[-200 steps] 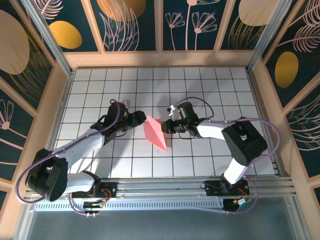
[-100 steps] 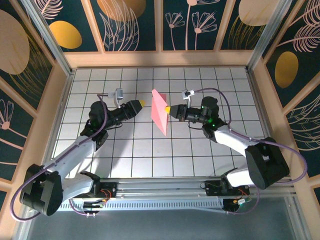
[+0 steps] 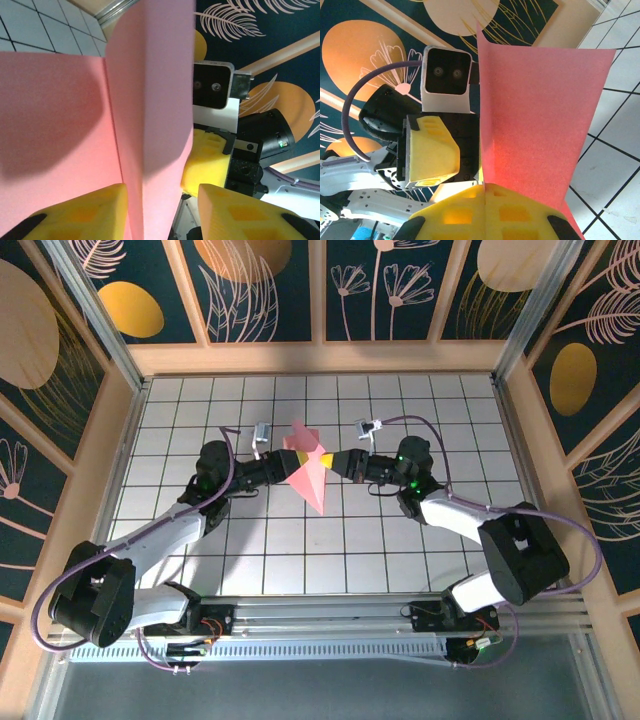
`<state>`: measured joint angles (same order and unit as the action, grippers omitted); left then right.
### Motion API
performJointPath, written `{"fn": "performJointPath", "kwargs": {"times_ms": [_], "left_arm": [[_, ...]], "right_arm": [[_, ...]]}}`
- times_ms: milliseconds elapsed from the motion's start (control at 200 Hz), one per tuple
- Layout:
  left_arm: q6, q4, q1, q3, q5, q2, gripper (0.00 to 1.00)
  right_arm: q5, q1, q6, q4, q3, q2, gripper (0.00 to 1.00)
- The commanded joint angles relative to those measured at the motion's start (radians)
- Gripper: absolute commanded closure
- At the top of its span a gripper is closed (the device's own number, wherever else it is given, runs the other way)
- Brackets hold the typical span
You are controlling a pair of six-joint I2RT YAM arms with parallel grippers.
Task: Fold a paper plane with a square sheet of paper (fold left side to right side)
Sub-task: Turn over the paper at the center of the table.
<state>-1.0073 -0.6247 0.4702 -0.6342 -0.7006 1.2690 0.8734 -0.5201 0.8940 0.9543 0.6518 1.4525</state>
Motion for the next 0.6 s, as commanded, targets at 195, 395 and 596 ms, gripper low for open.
{"fn": "performJointPath", "kwargs": {"times_ms": [195,395,596], "left_arm": [[0.044,0.005,0.002,-0.033,0.034,-0.007,0.82],[0.05,0.014,0.002,-0.029,0.06,-0.017,0.97],[0.032,-0.013,0.006,-0.022,0.087,-0.03,1.0]], "right_arm": [[0.018,-0.008,0.026,0.077,0.011,0.007,1.0],[0.004,-0.008,-0.004,0.013,0.012,-0.014,1.0],[-0.118,0.002,-0.133,-0.232,0.008,-0.131,0.68]]}}
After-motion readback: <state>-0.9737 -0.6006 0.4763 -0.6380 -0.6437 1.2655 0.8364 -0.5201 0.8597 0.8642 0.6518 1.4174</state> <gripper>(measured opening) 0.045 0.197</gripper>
